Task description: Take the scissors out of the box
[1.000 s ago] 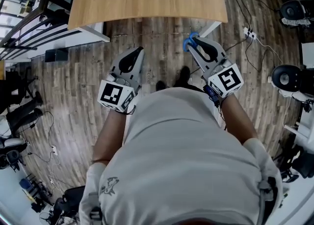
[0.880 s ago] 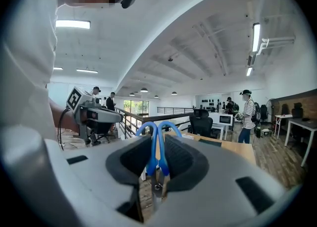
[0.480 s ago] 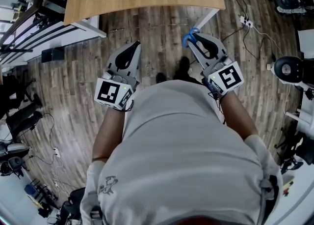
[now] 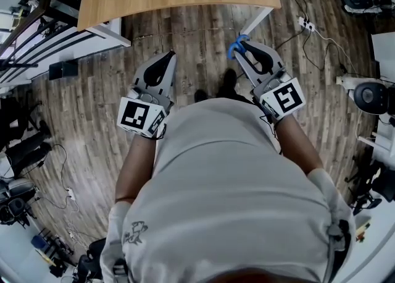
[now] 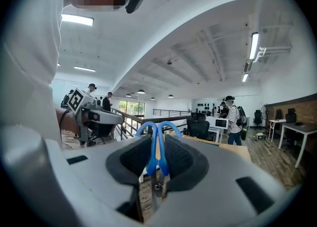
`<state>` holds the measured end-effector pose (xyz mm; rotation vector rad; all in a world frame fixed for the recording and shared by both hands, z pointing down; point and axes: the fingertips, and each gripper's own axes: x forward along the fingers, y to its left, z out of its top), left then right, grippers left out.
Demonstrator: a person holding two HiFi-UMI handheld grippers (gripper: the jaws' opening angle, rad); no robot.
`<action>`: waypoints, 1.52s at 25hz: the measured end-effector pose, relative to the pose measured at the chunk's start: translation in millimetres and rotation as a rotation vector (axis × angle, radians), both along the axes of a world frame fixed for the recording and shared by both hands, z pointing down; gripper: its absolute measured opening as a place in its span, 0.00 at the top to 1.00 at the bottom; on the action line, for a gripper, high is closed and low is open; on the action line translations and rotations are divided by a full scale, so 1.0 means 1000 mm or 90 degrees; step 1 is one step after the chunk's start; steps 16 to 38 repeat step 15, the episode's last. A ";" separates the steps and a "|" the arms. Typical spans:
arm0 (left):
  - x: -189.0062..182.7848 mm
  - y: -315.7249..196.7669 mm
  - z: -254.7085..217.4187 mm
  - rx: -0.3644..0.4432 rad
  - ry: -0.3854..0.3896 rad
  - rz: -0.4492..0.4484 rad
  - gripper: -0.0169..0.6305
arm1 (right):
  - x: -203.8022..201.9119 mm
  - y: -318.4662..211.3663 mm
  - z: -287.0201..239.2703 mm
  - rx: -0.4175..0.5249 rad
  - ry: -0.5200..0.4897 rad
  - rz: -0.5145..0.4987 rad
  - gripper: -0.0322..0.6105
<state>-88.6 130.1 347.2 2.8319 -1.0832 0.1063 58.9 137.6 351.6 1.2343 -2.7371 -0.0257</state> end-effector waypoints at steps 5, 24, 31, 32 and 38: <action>0.003 -0.001 -0.002 0.002 0.004 0.006 0.97 | -0.001 -0.001 0.002 -0.003 0.000 0.003 0.81; -0.003 -0.006 0.002 0.000 0.007 0.009 0.97 | -0.007 -0.006 0.004 -0.001 0.007 0.000 0.81; -0.003 -0.006 0.002 0.000 0.007 0.009 0.97 | -0.007 -0.006 0.004 -0.001 0.007 0.000 0.81; -0.003 -0.006 0.002 0.000 0.007 0.009 0.97 | -0.007 -0.006 0.004 -0.001 0.007 0.000 0.81; -0.003 -0.006 0.002 0.000 0.007 0.009 0.97 | -0.007 -0.006 0.004 -0.001 0.007 0.000 0.81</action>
